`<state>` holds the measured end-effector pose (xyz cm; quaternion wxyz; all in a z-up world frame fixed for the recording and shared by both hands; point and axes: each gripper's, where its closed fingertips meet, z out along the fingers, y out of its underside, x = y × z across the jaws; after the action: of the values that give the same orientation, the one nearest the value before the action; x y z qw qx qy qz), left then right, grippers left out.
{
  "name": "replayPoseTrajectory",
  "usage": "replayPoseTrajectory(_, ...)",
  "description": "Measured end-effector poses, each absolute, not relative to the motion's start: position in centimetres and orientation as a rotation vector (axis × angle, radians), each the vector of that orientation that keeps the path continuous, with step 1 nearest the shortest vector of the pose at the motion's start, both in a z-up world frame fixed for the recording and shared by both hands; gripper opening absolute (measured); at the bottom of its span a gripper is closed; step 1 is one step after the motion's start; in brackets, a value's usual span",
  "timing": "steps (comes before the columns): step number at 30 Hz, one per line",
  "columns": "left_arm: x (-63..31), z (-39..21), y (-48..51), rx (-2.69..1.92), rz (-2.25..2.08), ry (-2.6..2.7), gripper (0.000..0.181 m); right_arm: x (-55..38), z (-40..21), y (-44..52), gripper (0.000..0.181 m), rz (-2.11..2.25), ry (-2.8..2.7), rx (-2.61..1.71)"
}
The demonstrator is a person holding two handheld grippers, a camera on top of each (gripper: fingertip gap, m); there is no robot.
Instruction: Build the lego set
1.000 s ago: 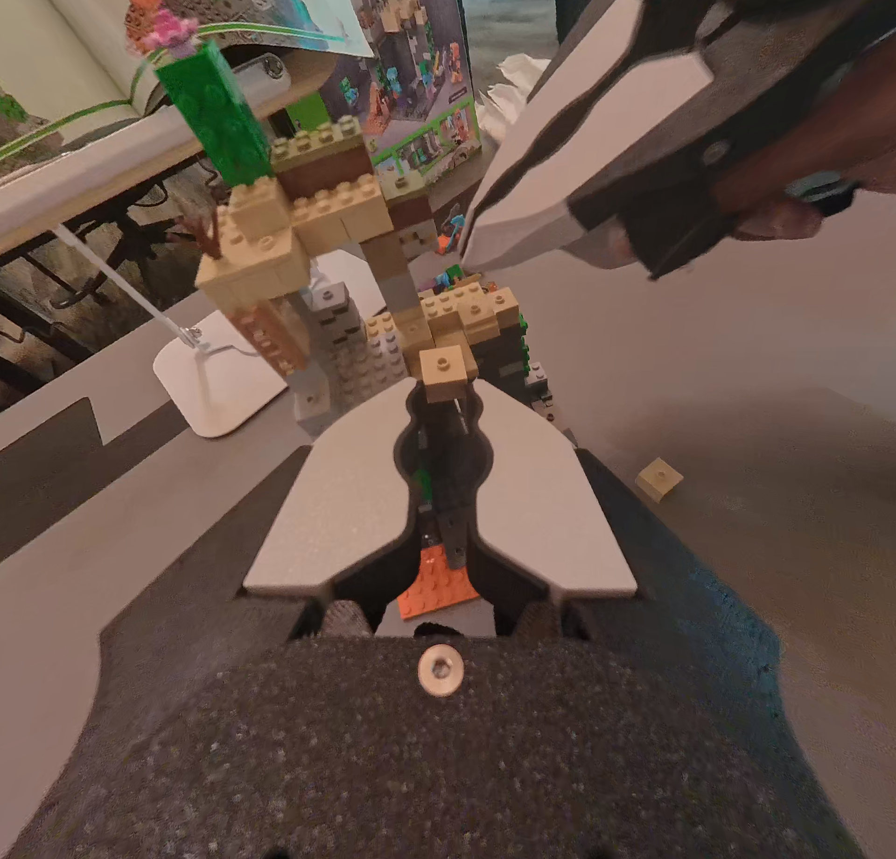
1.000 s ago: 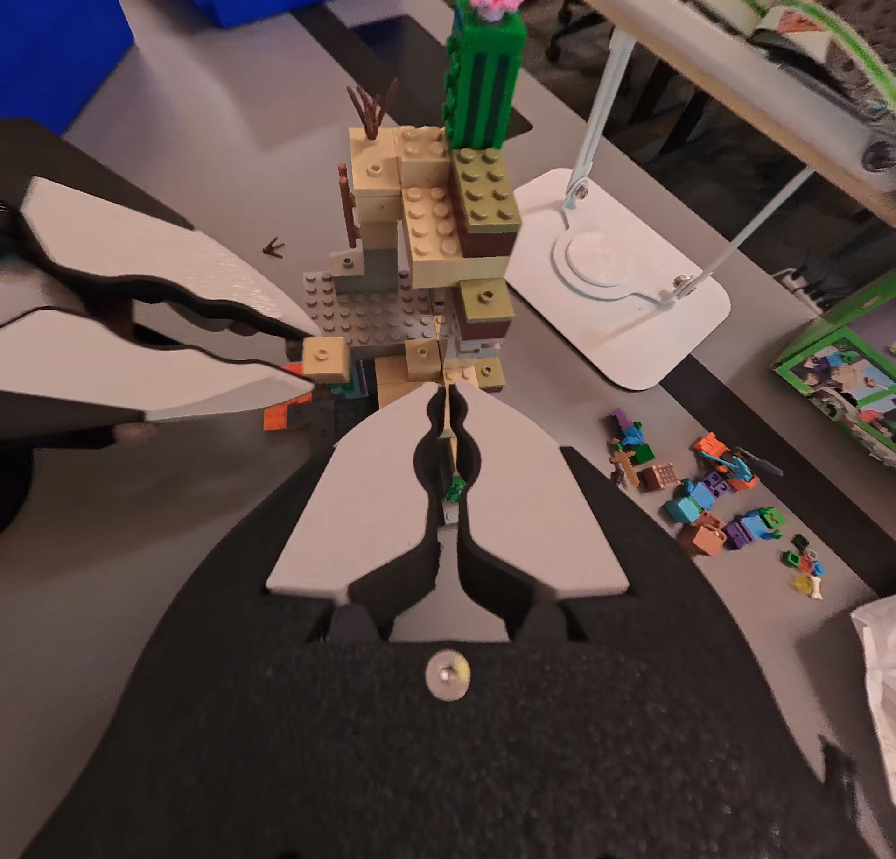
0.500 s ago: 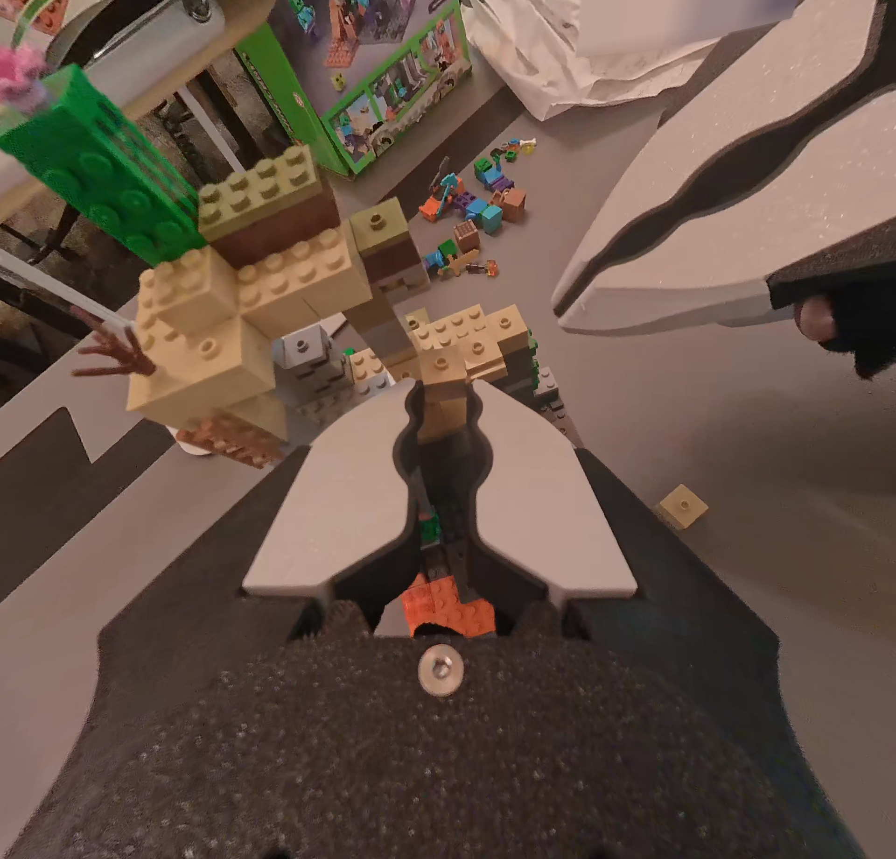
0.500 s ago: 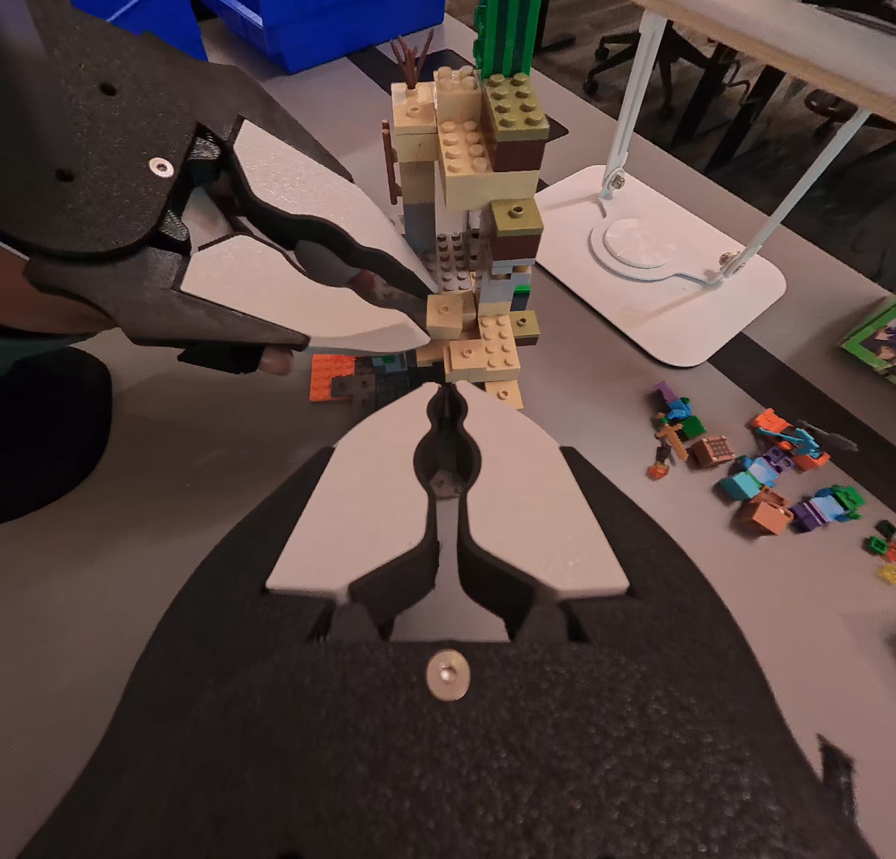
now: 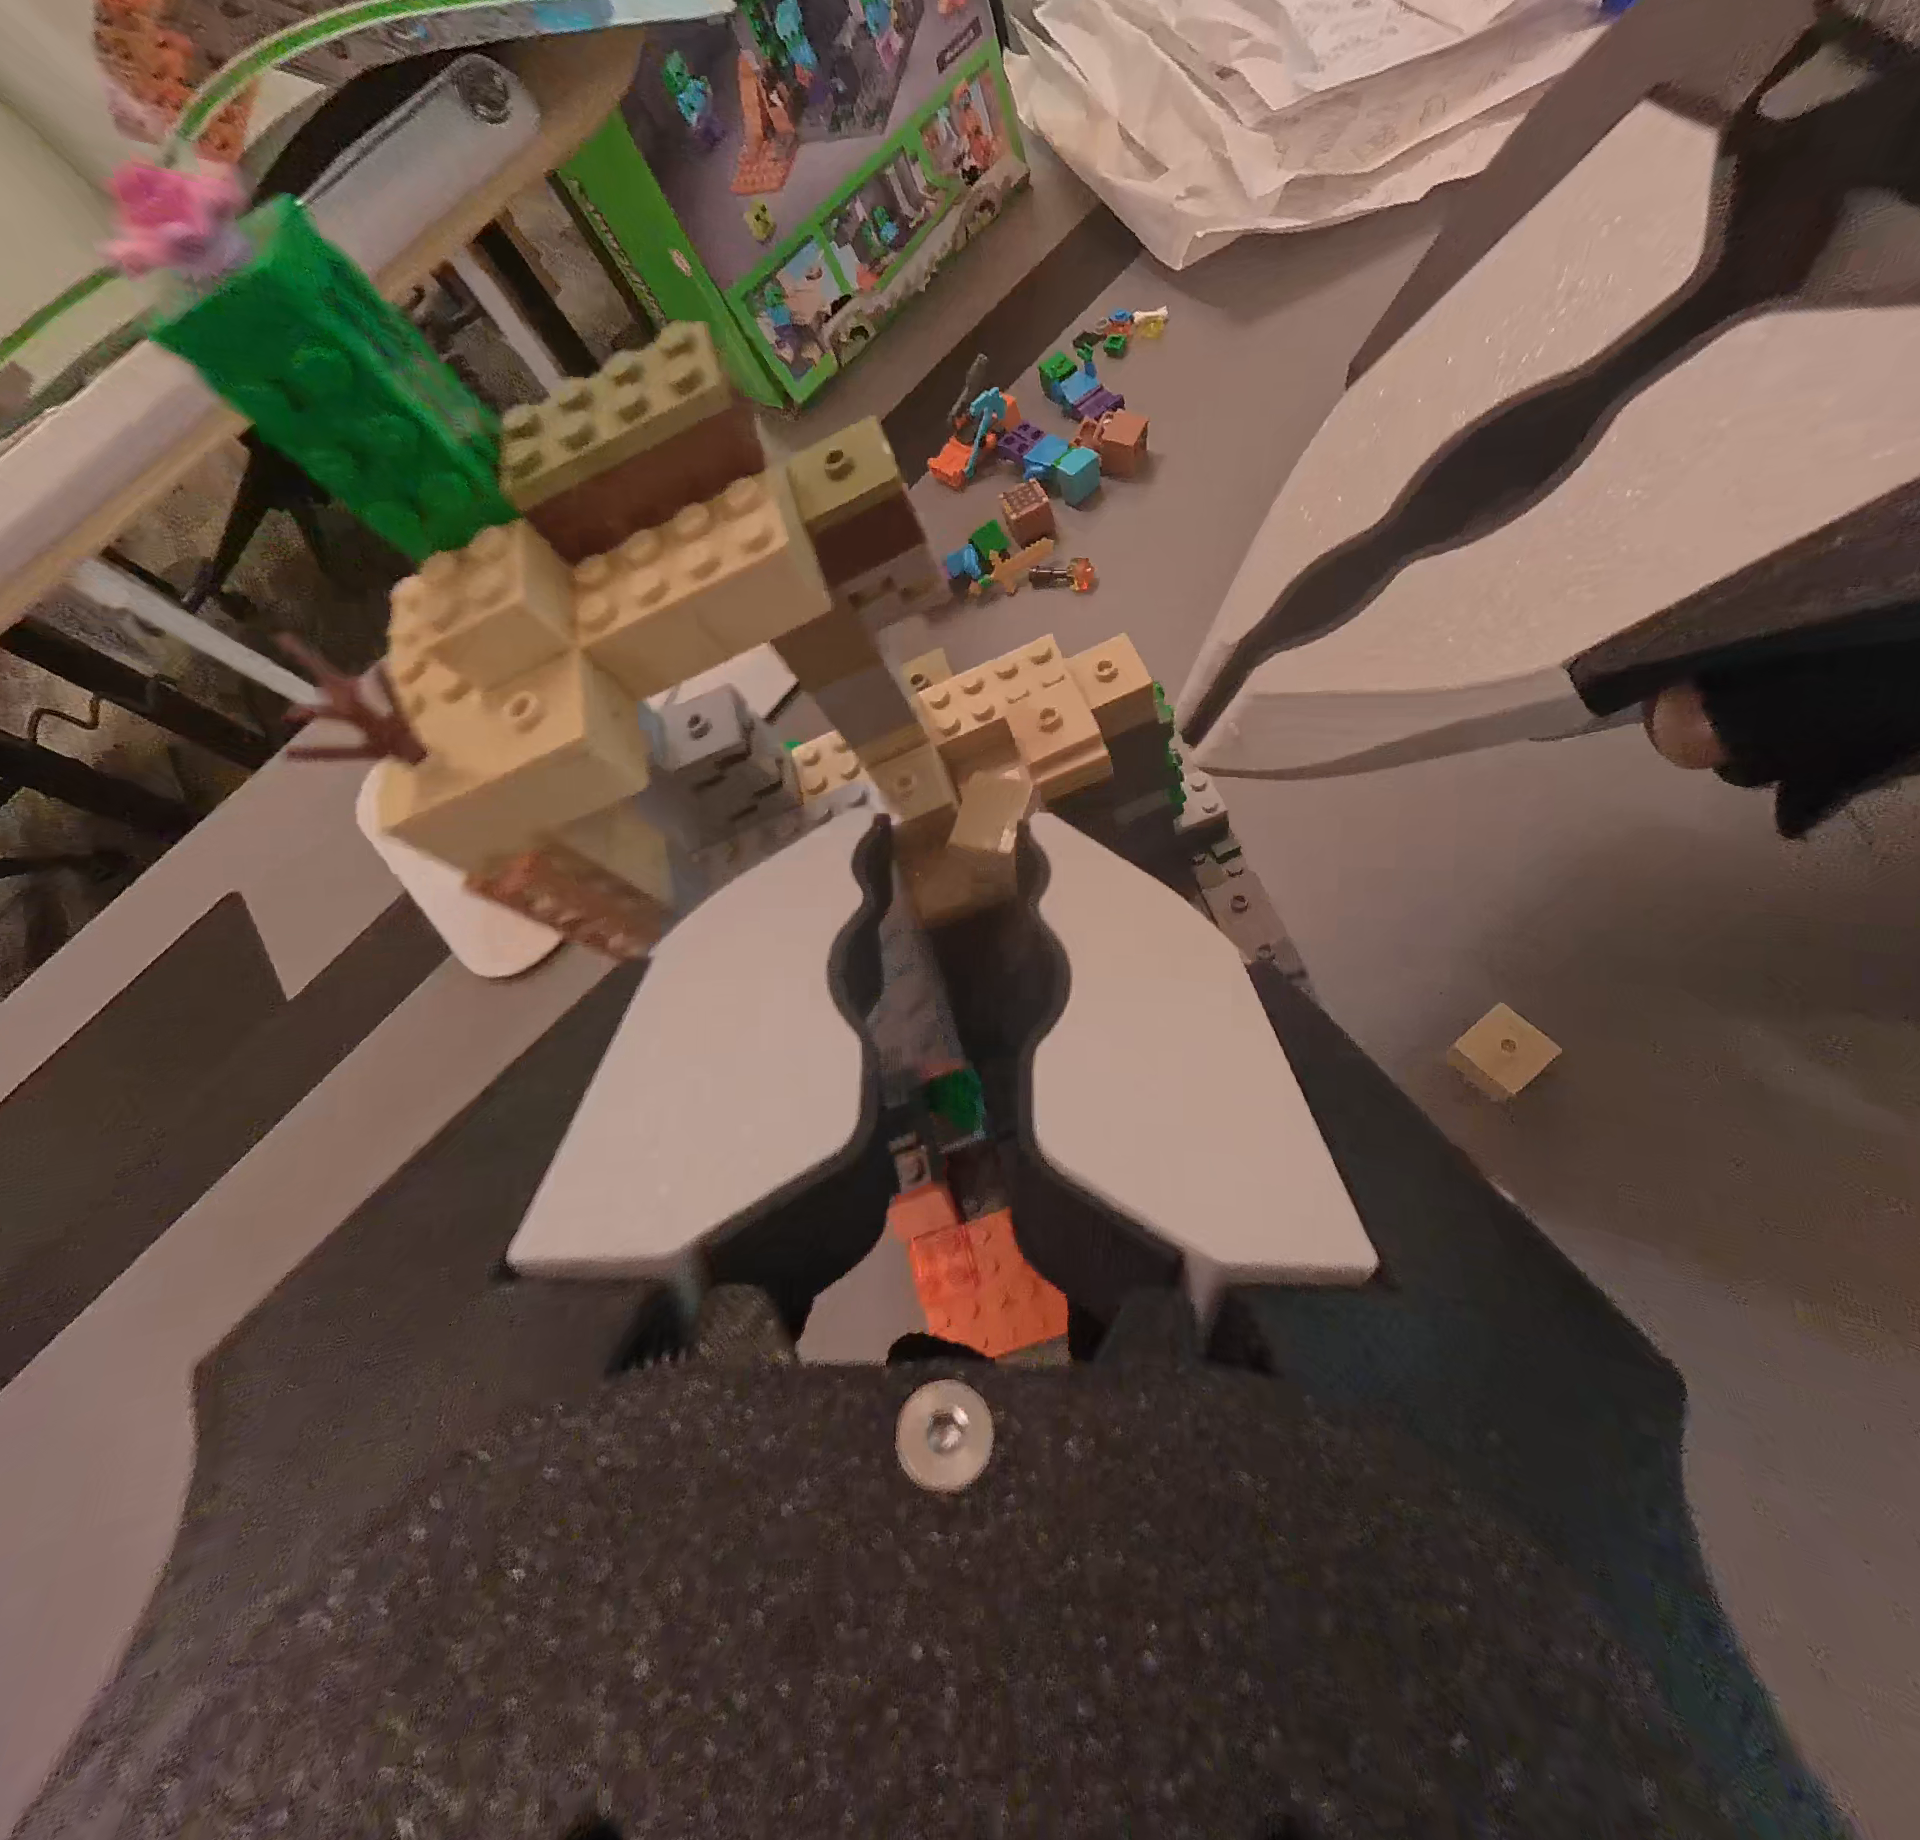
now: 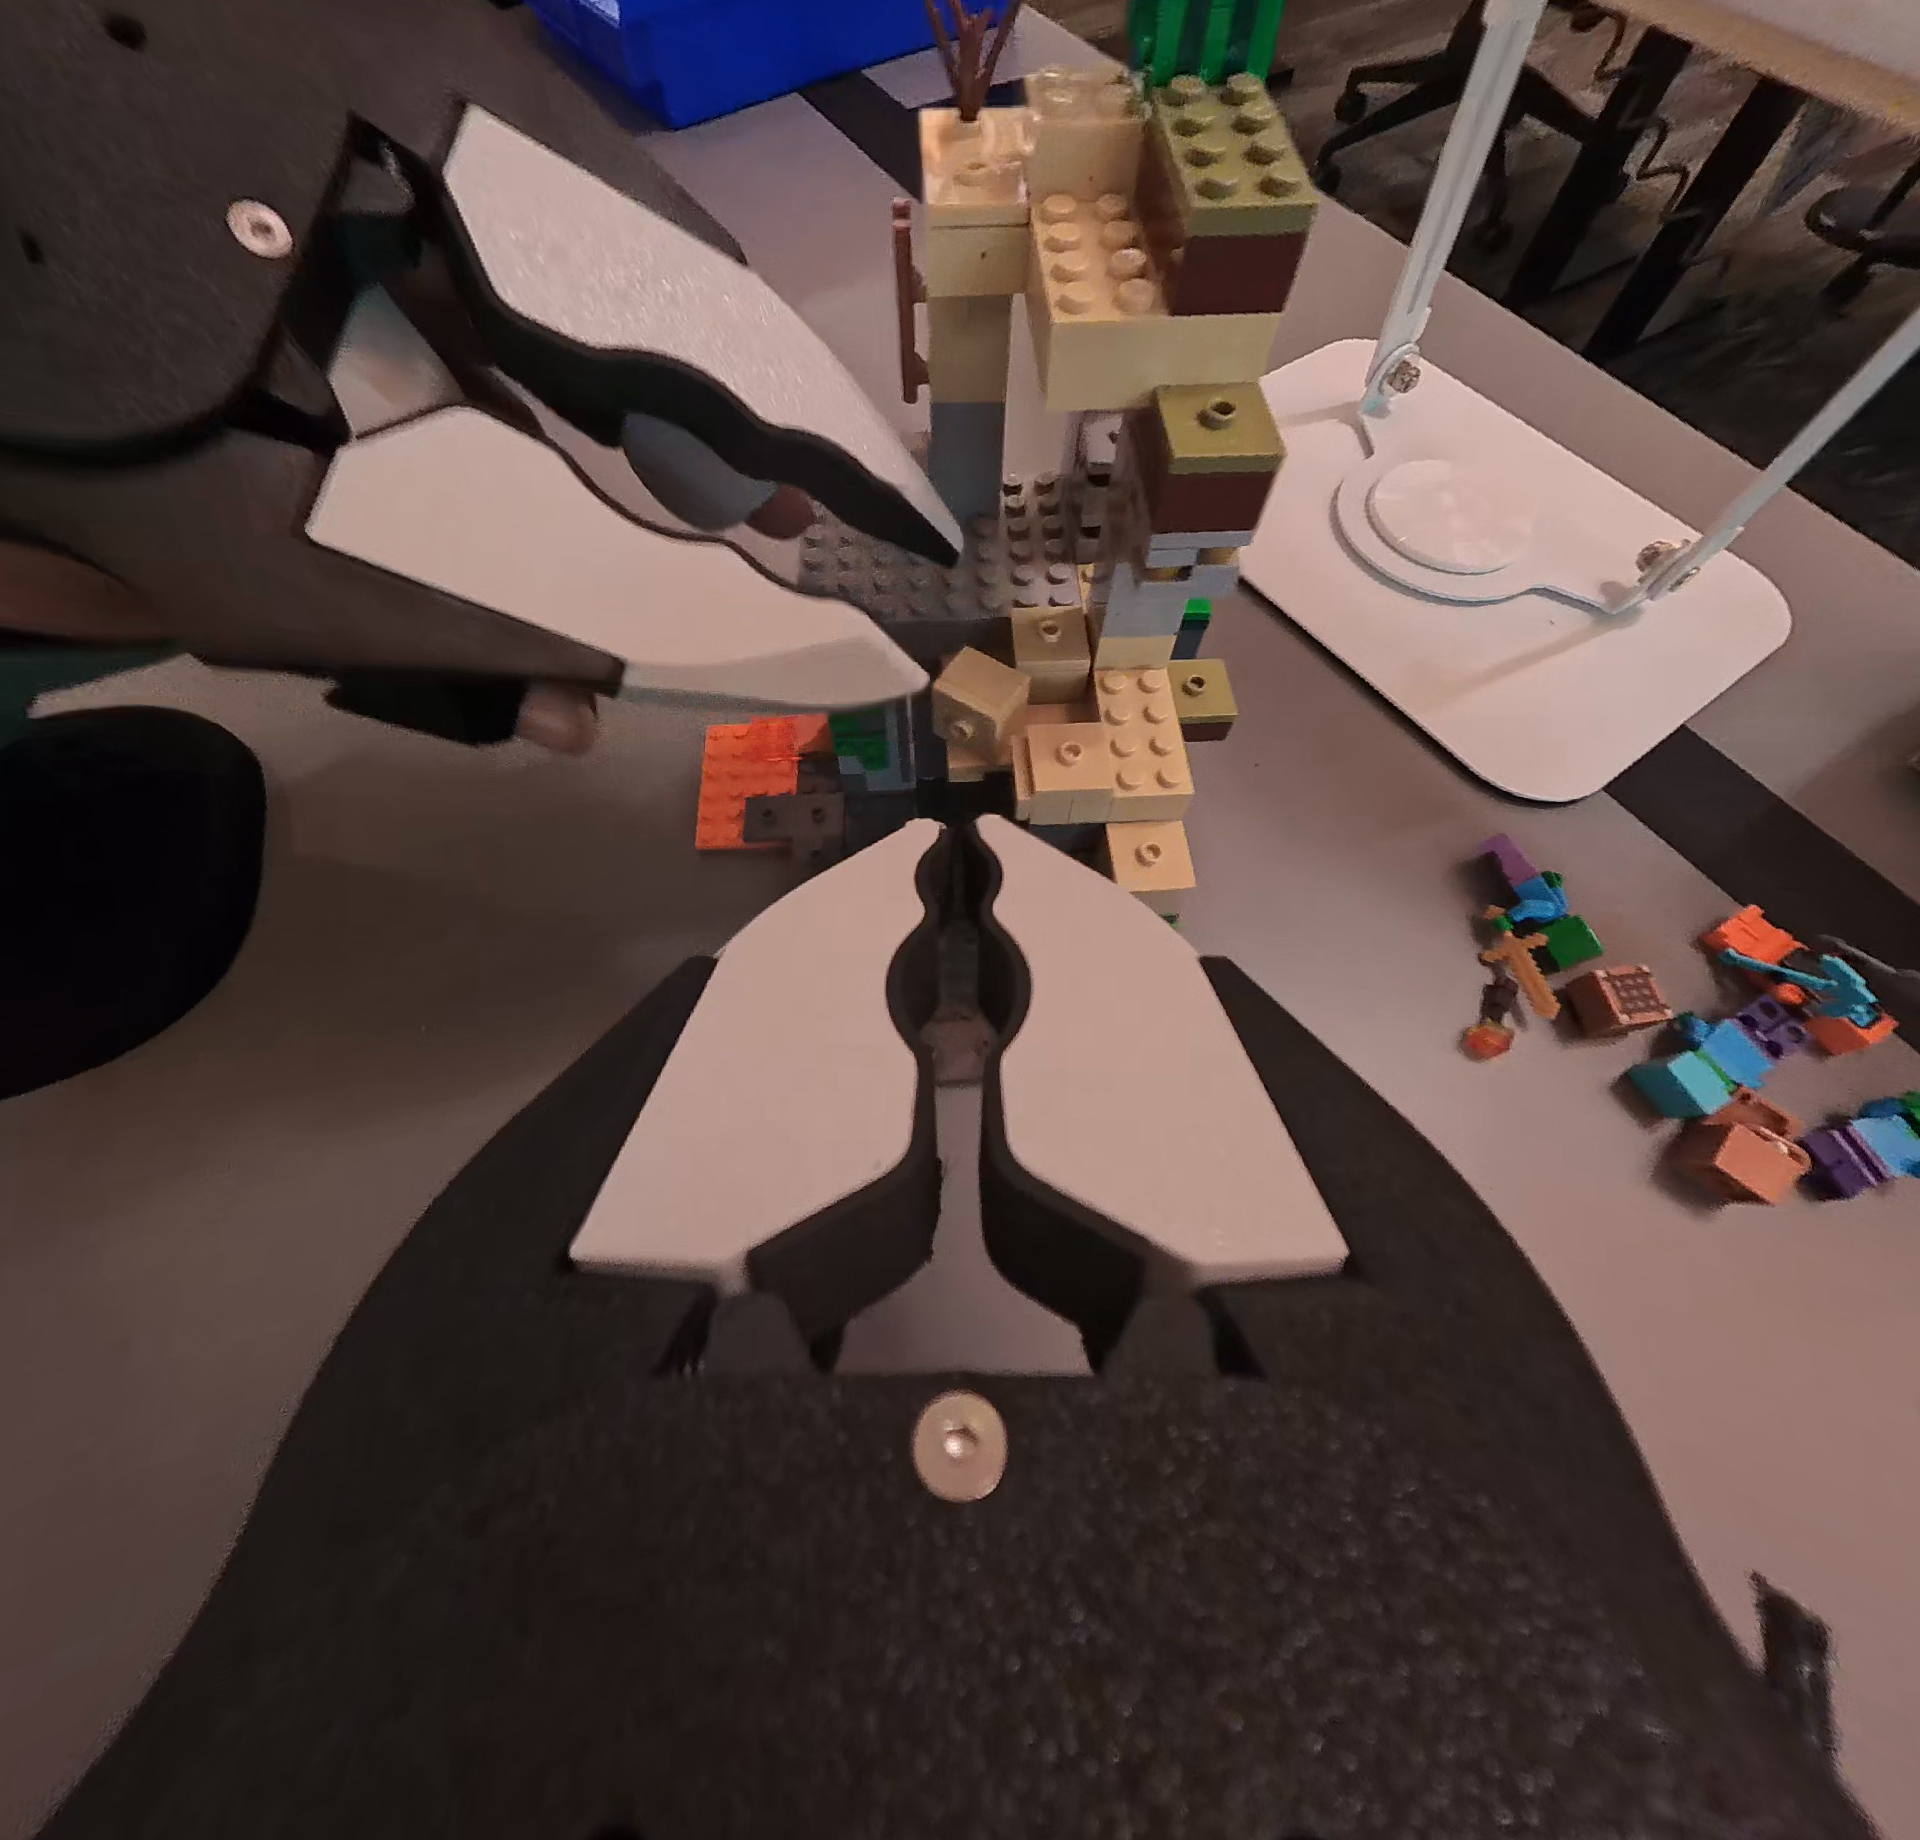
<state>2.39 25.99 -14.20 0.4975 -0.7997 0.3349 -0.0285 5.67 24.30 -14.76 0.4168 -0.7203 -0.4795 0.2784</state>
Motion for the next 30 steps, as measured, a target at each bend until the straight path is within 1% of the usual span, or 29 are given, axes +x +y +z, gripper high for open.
replayPoseTrajectory(3,1.3,-13.6,25.2,-1.922,-0.077,0.789,0.021,4.9,-14.9,23.9,0.002,0.657,-1.257,-1.74)
replayPoseTrajectory(7,0.2,-13.5,24.0,-1.908,-0.078,0.775,0.021,4.3,-15.0,24.9,0.018,0.396,-1.336,-1.635)
replayPoseTrajectory(12,-0.4,-14.1,22.6,-1.898,-0.106,0.757,0.02,2.9,-15.3,25.8,0.03,0.178,-1.377,-1.585)
replayPoseTrajectory(14,-0.6,-14.3,22.3,-1.895,-0.121,0.754,0.02,2.6,-15.6,26.2,0.03,0.093,-1.384,-1.563)
replayPoseTrajectory(16,-0.7,-14.4,22.0,-1.891,-0.137,0.759,0.02,2.4,-15.6,26.5,0.024,0.027,-1.375,-1.548)
replayPoseTrajectory(19,-0.8,-14.5,21.8,-1.875,-0.145,0.78,0.019,2.4,-15.4,26.9,0.022,-0.016,-1.368,-1.591)
replayPoseTrajectory(21,-0.6,-14.7,21.8,-1.861,-0.15,0.802,0.019,2.3,-15.2,26.8,0.022,0.057,-1.361,-1.676)
replayPoseTrajectory(23,-0.3,-14.6,21.9,-1.835,-0.147,0.825,0.02,2.1,-14.9,26.2,0.022,0.232,-1.343,-1.8)
replayPoseTrajectory(30,0.8,-12.6,22.3,-1.622,-0.015,0.881,0.024,1.4,-11.9,23.0,0.021,1.084,-1.141,-2.117)
